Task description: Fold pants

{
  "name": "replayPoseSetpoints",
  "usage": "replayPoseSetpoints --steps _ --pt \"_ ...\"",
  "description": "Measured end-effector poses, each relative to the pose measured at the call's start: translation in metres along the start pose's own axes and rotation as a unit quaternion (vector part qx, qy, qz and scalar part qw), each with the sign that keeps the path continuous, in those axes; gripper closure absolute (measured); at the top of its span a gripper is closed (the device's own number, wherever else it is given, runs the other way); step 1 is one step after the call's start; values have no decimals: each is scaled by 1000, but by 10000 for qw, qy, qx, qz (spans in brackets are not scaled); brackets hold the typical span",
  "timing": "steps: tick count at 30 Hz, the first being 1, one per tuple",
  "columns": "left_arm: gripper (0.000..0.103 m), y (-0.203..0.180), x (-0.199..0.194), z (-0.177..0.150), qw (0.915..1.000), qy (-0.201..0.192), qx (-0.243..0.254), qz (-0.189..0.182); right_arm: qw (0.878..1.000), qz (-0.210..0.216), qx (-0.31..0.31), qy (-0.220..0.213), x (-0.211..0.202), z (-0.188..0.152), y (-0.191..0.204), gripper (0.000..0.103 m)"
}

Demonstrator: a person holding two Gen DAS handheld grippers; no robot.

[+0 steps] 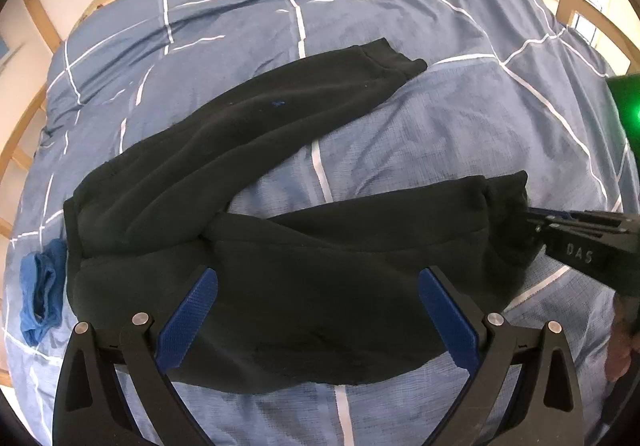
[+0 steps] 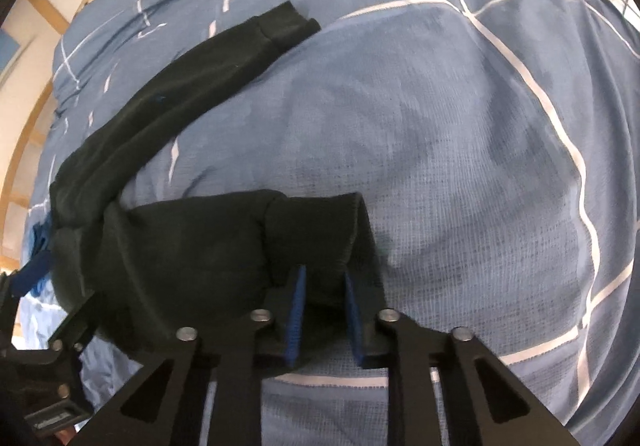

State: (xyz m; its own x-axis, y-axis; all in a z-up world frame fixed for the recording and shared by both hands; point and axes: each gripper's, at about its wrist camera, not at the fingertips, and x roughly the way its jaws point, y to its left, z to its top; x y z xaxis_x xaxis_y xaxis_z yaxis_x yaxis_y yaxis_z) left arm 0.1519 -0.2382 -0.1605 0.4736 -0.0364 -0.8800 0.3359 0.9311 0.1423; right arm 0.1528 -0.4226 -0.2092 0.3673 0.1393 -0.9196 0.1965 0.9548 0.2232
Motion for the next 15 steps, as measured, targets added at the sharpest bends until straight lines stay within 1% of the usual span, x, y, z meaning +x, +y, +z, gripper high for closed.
replayPoseSetpoints --steps 2,4,7,10,12,13,15 --pt "1 -1 0 1 10000 -14 34 5 10000 33 -48 -6 -3 4 0 94" --pt "1 -3 0 3 10000 -39 47 15 9999 37 -66 -92 -8 9 0 96" --pt "1 -4 -2 7 9999 -110 29 31 9989 -163 -12 -437 -26 22 -2 96" --pt "1 -5 -1 12 9999 -147 -1 40 9969 -209 221 -730 -44 36 -11 97" --pt "1 -5 1 15 9999 -144 -1 58 9965 -332 85 -765 -44 45 -9 97" --pt "1 -6 2 16 9999 -143 9 77 9962 -460 -40 -742 -41 49 -6 97" --pt "1 -5 3 18 9998 -153 9 103 9961 -635 -155 -600 -30 55 -5 97"
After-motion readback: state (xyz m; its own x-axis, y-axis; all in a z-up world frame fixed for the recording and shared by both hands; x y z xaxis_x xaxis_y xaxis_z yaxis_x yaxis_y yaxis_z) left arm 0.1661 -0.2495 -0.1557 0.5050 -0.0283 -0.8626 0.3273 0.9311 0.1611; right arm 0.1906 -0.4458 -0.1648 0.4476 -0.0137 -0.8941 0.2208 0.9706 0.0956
